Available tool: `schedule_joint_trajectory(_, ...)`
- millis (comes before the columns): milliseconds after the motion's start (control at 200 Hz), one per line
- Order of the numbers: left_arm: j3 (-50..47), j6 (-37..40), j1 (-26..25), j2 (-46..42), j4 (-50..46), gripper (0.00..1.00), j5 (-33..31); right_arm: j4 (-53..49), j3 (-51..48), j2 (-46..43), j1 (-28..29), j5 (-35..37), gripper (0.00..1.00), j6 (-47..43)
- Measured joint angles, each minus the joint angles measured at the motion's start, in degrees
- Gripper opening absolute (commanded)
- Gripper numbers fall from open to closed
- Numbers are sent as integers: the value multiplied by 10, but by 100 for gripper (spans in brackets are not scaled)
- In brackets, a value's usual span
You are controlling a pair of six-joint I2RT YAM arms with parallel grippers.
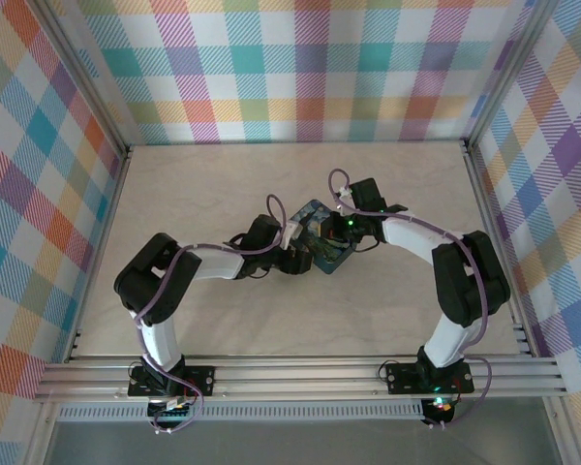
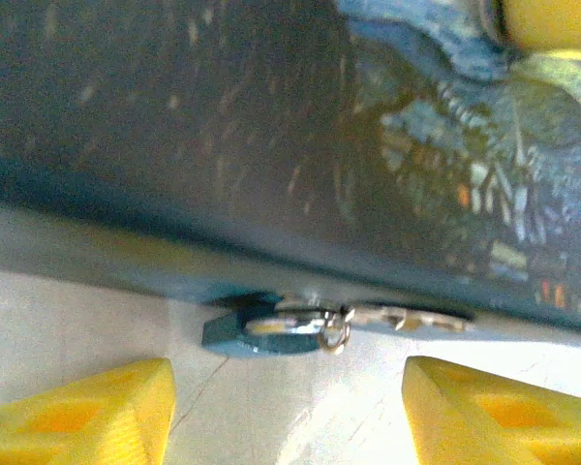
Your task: Unlock a padlock with a key
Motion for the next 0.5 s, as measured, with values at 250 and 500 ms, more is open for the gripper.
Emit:
schedule_joint_trajectory(250, 25, 2, 0, 24, 3, 55, 14, 2, 0, 0, 0, 0, 0, -2)
schedule_joint_trajectory(500, 40, 2, -8, 39, 3, 48, 15, 3, 0, 0, -1, 3, 0, -4)
